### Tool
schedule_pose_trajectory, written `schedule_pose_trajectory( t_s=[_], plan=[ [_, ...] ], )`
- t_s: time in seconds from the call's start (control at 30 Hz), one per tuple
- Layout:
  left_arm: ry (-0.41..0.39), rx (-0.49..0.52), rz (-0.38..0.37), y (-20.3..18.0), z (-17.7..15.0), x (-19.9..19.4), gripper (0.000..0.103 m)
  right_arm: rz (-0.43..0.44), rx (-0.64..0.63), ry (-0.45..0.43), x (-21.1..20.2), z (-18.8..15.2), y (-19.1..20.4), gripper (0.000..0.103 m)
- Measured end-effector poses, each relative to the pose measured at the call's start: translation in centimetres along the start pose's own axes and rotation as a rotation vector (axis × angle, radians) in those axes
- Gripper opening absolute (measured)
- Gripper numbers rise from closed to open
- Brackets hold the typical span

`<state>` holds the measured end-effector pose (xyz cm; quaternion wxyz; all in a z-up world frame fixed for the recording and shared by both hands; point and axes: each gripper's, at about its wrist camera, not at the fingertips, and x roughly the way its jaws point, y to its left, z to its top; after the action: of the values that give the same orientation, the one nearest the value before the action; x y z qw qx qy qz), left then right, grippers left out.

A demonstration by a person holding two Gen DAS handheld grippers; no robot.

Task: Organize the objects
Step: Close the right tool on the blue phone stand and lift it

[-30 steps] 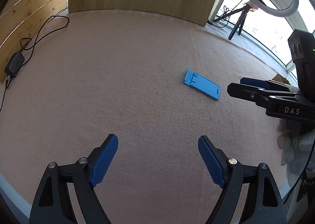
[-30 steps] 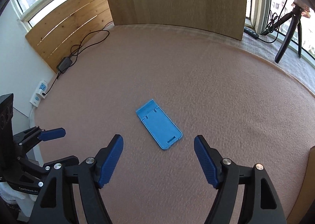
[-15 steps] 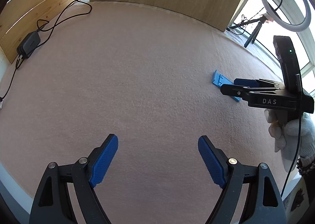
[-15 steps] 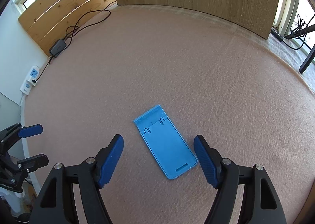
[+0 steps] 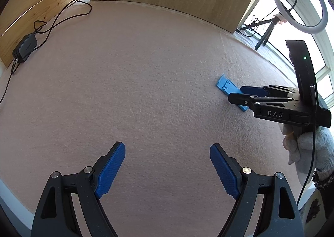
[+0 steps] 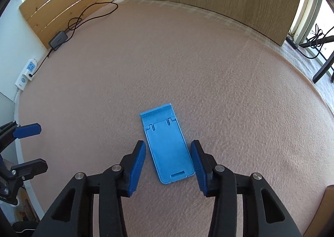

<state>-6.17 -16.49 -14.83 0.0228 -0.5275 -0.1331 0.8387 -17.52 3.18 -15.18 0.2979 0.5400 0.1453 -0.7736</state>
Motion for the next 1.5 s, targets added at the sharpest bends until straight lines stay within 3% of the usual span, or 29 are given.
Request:
schedule_pose_trajectory(
  t_s=[0.33,0.57,0.6,0.63,0.67,0.83,1.0,1.13,1.27,1.5],
  plan=[
    [-0.01,0.018,-0.025,-1.8,0.7,0.2,0.085,0.02,0.134,-0.047,-1.3,-1.9,-1.0,0.034],
    [-0.007,0.068,-0.042,-4.6,1.4,0.4,0.085,0.021,0.244,-0.129,-5.4,-4.7,-4.0,0.033],
    [-0.008,0.076,-0.046,-5.1,1.6,0.5,0.085,0.012,0.259,-0.144,-6.3,-5.2,-4.5,0.031],
    [-0.008,0.085,-0.05,-5.6,1.8,0.6,0.085,0.007,0.275,-0.158,-7.1,-5.7,-5.1,0.008],
    [-0.007,0.094,-0.055,-6.2,1.9,0.7,0.085,-0.002,0.293,-0.165,-7.8,-6.2,-5.8,0.003],
    [0.001,0.145,-0.079,-9.2,2.5,1.7,0.085,-0.022,0.378,-0.194,-10.3,-9.0,-9.7,0.003],
    [-0.003,0.161,-0.099,-11.3,3.0,2.2,0.085,0.098,0.378,-0.166,-10.2,-10.4,-11.8,0.009],
    [-0.007,0.155,-0.098,-11.5,3.1,2.2,0.085,0.131,0.28,-0.134,-9.2,-9.6,-10.8,0.036],
    [-0.005,0.137,-0.088,-10.6,2.6,2.1,0.085,0.143,0.203,-0.086,-7.2,-8.3,-9.7,0.036],
    [-0.011,0.073,-0.066,-7.6,1.3,1.4,0.085,0.169,0.177,-0.034,-4.4,-6.8,-9.6,0.037]
  ],
)
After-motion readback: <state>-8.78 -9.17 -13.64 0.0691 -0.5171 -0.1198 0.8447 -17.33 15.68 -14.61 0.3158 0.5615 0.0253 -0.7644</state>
